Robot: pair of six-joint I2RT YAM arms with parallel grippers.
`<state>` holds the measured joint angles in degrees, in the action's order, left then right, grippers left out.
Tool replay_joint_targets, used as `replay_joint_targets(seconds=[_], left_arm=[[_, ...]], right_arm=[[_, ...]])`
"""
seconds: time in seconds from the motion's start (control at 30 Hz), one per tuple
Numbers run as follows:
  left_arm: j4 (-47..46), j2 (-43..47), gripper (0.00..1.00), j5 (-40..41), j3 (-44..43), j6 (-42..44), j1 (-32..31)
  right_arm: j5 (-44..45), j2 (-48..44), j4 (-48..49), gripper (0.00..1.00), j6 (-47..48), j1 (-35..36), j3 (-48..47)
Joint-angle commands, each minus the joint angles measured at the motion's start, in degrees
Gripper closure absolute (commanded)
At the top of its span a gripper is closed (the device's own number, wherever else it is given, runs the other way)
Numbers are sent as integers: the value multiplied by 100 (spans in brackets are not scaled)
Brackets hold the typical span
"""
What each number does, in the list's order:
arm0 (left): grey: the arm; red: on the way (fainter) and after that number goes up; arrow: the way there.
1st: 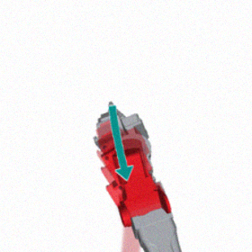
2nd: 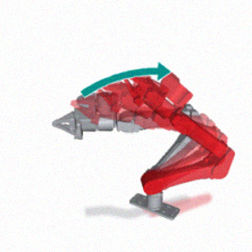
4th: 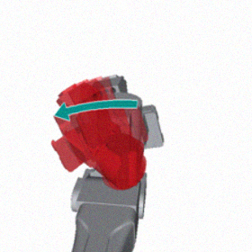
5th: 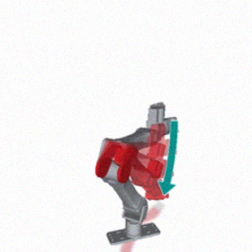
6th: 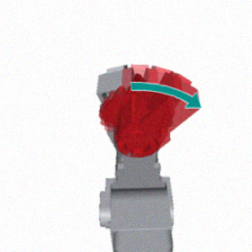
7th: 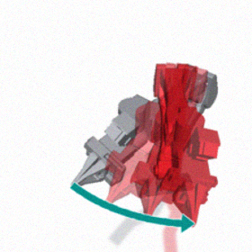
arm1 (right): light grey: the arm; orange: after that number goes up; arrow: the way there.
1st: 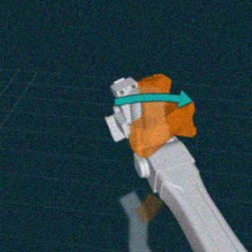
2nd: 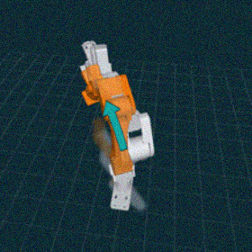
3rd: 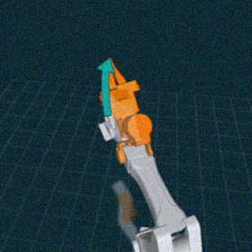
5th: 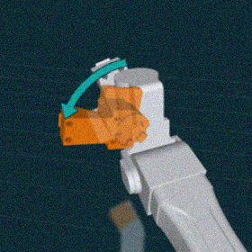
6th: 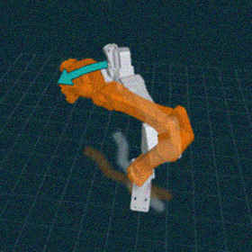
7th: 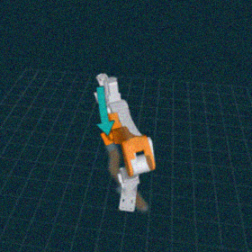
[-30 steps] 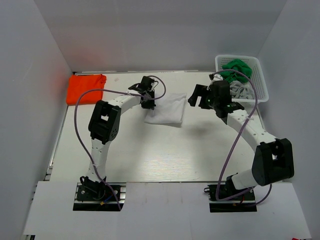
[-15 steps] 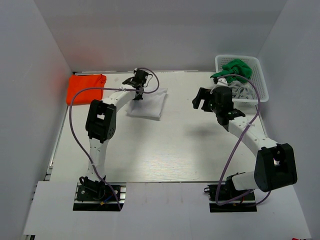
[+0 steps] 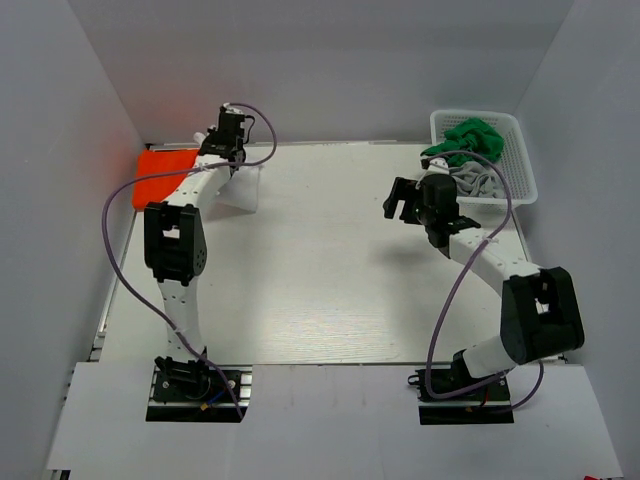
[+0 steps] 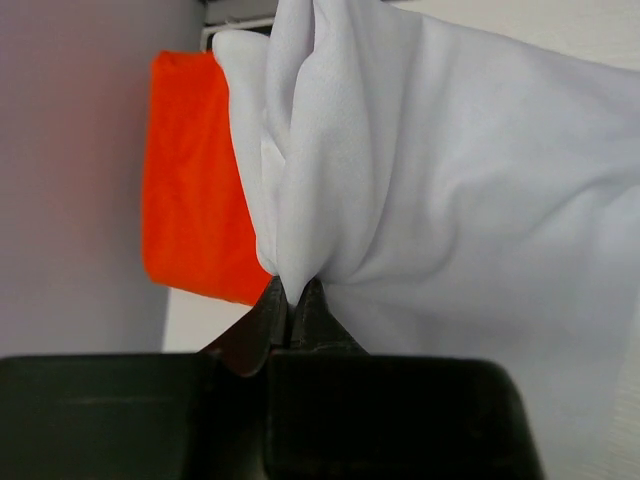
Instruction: Fold and stack the t-shirts
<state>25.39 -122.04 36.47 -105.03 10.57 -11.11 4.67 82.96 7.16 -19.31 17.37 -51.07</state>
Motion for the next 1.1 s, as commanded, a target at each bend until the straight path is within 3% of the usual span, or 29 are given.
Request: replay_joint_targets(seconds=[0.0,0.27,0.63,1.07], left_arm=[[-438,391,100,168,-386,726,144],[-570,391,100,-131,-632,1272,496],[-149,585,100,-587,-1229,1202,663],[-358,146,100,-597,-1045,1079,1269]], right_arm=[[79,264,5,10,164,-14,-334],[43,396,31,10,155,-31,-412],[-308,660,49,10,7,-14,-764],[-335,897,-135,10,-2,-5,-1168]])
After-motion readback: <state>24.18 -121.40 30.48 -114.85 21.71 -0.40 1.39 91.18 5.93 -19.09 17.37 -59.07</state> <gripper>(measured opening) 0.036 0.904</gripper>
